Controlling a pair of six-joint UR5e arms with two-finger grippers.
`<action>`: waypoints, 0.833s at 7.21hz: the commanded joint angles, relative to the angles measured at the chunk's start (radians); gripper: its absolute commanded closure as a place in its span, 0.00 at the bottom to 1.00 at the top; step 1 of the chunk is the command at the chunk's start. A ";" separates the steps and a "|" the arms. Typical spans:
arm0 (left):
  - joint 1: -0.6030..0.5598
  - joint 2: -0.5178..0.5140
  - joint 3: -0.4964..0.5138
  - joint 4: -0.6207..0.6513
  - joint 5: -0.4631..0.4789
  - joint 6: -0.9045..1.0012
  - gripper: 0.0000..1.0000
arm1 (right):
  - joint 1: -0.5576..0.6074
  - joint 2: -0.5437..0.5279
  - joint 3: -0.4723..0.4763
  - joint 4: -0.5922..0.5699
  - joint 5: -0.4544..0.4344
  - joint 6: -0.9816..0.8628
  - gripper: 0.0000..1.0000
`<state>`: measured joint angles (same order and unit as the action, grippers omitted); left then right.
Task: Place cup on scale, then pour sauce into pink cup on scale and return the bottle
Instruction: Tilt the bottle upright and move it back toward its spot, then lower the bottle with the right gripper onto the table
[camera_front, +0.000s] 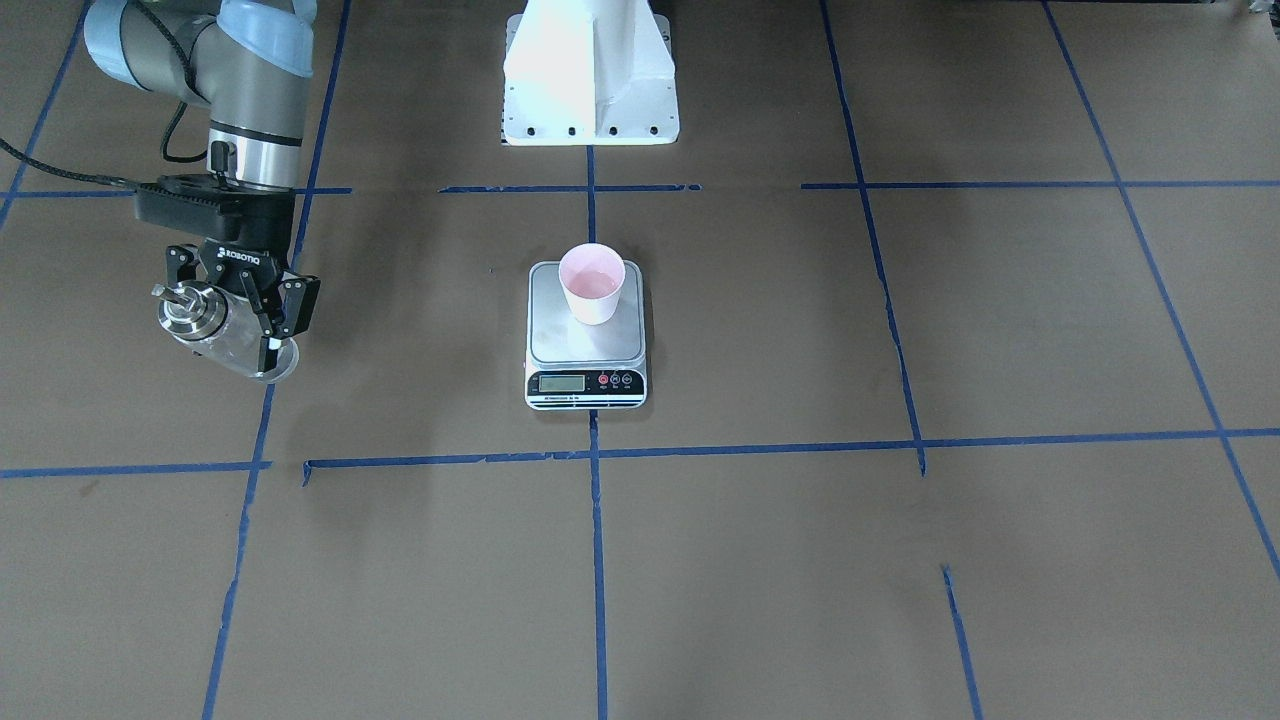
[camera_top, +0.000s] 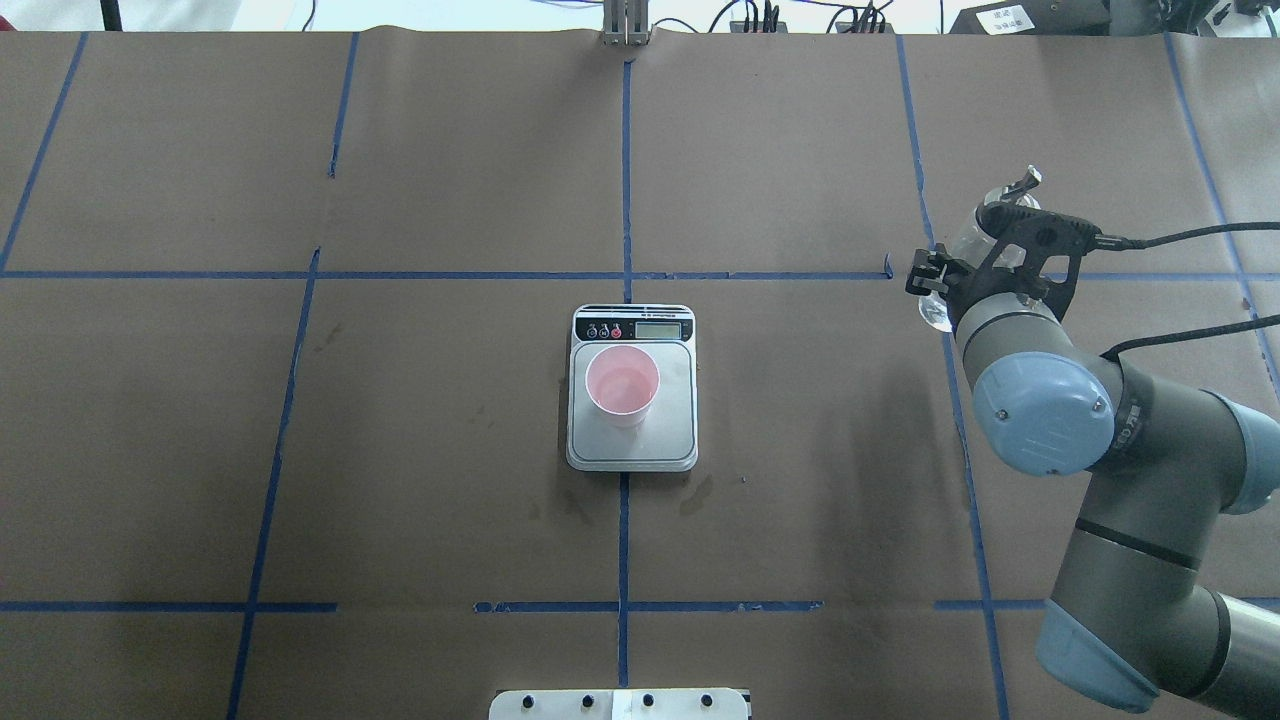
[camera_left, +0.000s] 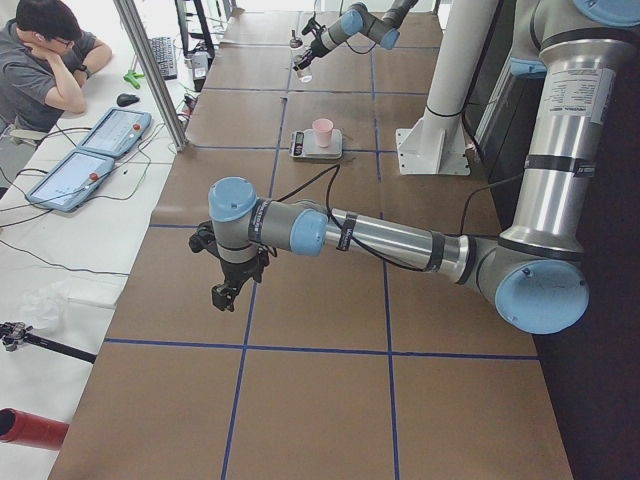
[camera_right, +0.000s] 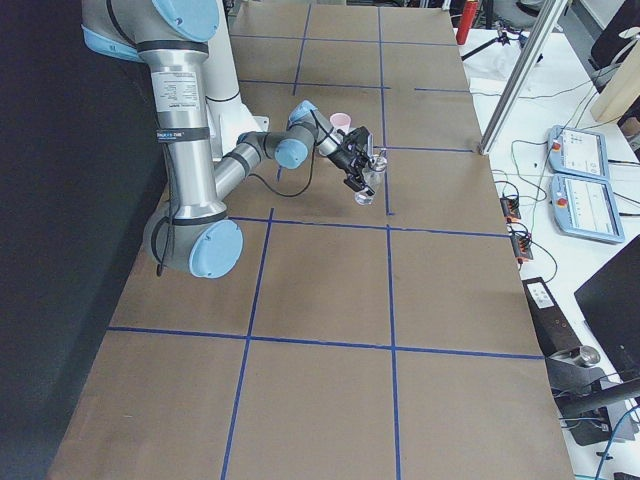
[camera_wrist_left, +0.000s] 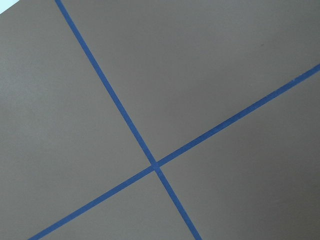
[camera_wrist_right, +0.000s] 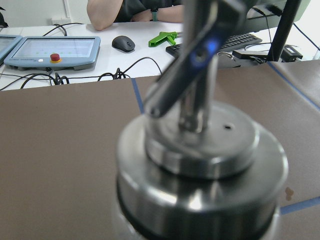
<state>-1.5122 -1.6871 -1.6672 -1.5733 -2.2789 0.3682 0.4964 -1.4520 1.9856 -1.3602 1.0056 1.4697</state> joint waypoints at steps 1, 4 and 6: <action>0.001 0.001 0.000 -0.001 -0.001 -0.002 0.00 | -0.041 -0.053 -0.101 0.220 -0.086 0.017 1.00; 0.003 -0.009 0.007 -0.002 -0.001 -0.002 0.00 | -0.082 -0.067 -0.106 0.220 -0.120 0.017 1.00; 0.003 -0.009 0.000 -0.002 -0.001 -0.002 0.00 | -0.082 -0.085 -0.116 0.220 -0.111 0.008 1.00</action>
<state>-1.5097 -1.6959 -1.6653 -1.5752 -2.2795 0.3666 0.4156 -1.5287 1.8753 -1.1403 0.8892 1.4817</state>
